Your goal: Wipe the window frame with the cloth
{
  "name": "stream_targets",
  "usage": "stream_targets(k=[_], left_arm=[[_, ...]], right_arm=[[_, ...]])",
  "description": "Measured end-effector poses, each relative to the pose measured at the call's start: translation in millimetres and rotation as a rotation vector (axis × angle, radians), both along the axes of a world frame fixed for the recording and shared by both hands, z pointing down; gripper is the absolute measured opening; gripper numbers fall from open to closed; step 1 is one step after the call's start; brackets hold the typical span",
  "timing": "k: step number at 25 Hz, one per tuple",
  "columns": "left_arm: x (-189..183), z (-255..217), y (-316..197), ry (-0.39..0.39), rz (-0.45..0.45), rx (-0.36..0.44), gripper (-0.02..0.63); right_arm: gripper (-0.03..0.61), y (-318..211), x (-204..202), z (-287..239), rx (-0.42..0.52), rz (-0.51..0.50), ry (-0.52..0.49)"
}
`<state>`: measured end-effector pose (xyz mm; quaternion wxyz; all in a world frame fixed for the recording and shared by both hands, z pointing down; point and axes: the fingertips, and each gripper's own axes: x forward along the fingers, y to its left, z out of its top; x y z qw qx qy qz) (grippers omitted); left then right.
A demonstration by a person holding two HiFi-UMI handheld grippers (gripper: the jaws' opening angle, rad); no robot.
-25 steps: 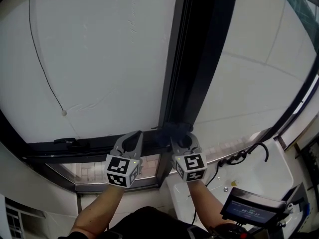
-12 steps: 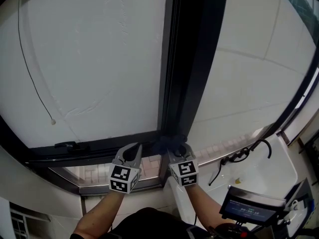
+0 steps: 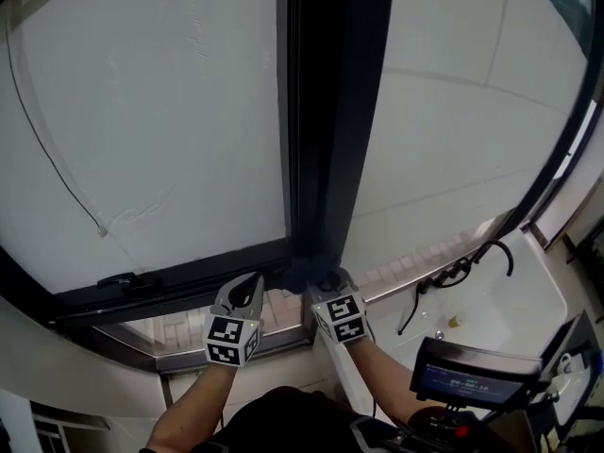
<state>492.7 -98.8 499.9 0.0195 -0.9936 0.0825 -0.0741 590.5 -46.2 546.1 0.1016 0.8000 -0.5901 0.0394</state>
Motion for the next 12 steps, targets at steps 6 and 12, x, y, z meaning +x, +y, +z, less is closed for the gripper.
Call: stream_targets(k=[6, 12], left_arm=[[3.3, 3.8, 7.1, 0.004, 0.002, -0.027, -0.008], [5.0, 9.8, 6.4, -0.003, -0.034, -0.049, -0.006]], right_arm=[[0.06, 2.4, -3.2, 0.6, -0.011, -0.019, -0.023], [0.06, 12.9, -12.3, -7.1, 0.012, -0.067, -0.035]])
